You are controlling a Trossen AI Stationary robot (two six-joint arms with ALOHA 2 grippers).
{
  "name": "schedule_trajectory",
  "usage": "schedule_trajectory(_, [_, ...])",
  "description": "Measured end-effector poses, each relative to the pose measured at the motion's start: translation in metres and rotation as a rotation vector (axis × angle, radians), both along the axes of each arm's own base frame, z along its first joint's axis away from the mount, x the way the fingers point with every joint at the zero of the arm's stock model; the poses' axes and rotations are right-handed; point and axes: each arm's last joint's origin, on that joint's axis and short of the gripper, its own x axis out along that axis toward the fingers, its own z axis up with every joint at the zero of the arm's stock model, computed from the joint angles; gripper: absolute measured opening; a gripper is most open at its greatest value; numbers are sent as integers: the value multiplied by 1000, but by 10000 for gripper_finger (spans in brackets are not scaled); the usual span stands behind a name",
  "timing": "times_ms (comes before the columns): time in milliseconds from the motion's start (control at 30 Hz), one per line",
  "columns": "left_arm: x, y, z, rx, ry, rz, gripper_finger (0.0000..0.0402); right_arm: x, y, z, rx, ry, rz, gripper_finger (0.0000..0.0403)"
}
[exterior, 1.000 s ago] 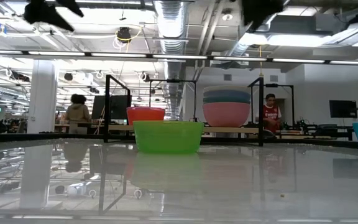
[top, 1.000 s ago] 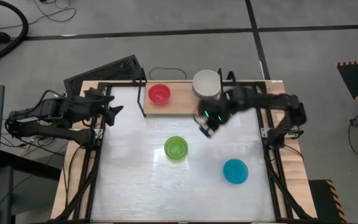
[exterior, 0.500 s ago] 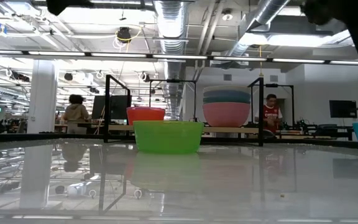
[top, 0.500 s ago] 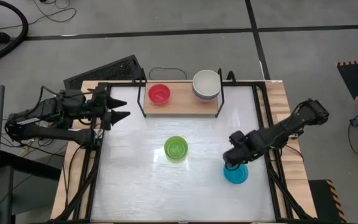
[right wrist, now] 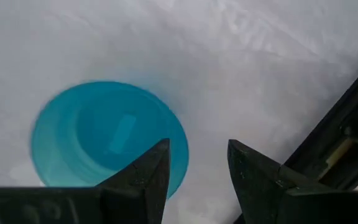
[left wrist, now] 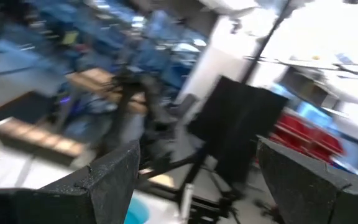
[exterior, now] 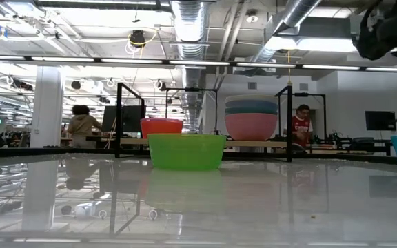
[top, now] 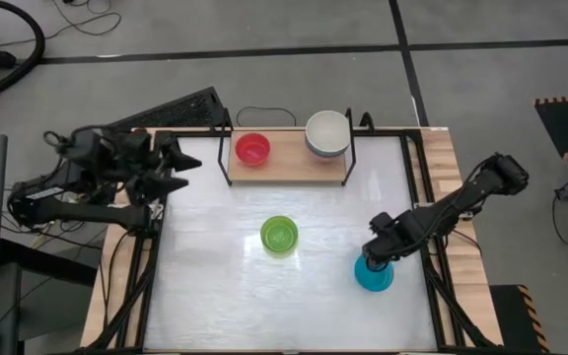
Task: Place and stack bowls onto a shelf
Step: Stack the light blue bowl into the light pink bowl on the shelf
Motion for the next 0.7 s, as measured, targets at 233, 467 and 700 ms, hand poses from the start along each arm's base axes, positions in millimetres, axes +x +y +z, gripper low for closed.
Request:
schedule_trajectory(233, [-2, -5, 10, 113, -116, -140, 308, -1, 2, -27, 173, 36, 91, 188])
schedule_trajectory(467, [-5, -5, 17, 36, -177, -158, 308, -1, -5, -39, 147, 25, 75, 188])
schedule_trajectory(700, [-1, -3, 17, -2, -173, -137, 308, -5, -10, -69, 131, -27, 32, 183])
